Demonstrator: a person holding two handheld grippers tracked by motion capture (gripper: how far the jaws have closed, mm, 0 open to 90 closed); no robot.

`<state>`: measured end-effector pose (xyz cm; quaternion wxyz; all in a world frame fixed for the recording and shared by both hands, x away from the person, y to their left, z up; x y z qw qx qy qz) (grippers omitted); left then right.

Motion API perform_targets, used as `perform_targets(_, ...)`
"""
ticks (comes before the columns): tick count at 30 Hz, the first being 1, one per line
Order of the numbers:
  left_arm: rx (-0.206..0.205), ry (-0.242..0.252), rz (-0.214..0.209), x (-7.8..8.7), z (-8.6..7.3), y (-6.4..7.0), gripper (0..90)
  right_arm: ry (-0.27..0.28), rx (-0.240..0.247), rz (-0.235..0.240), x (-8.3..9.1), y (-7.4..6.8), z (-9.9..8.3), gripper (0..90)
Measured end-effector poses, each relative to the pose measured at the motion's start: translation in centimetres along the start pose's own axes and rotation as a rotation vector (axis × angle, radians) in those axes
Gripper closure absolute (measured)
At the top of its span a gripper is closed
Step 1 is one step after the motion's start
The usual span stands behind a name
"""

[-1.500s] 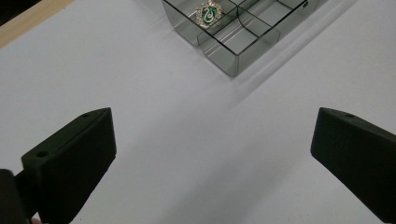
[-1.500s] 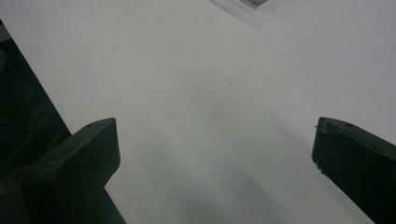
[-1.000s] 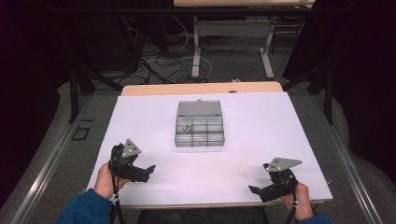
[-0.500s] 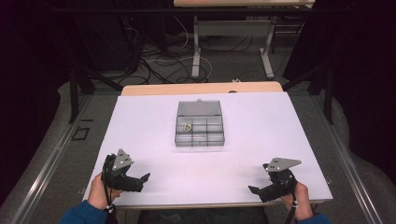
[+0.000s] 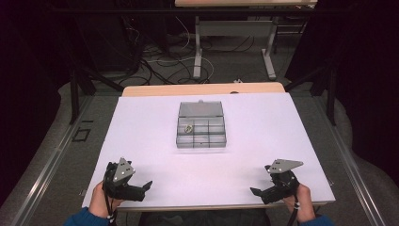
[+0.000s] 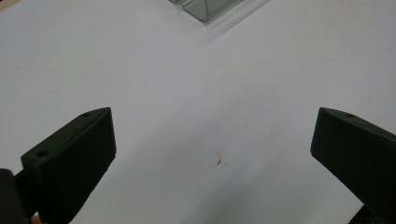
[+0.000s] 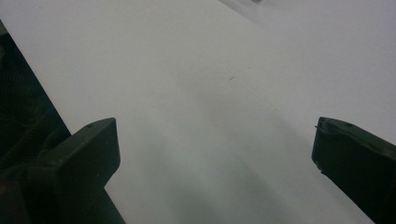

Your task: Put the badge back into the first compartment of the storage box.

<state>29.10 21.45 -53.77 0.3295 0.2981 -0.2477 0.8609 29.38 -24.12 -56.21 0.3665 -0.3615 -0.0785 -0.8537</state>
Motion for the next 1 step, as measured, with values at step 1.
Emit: perform_targets(1,-0.007,-0.001,0.005,0.1,0.02,-0.2,0.2,-0.002,-0.012,0.0,0.0,-0.06,-0.03,0.6)
Point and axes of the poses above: each handheld gripper's, and its own axes: x roughly backward along the jaws, z roughly out of its top, y roughly to its right, the point moved 4 cm from there along -x, roughly forward along the jaws, and after that the axes turned 8 degrees about -x, right-handed, at the moved point
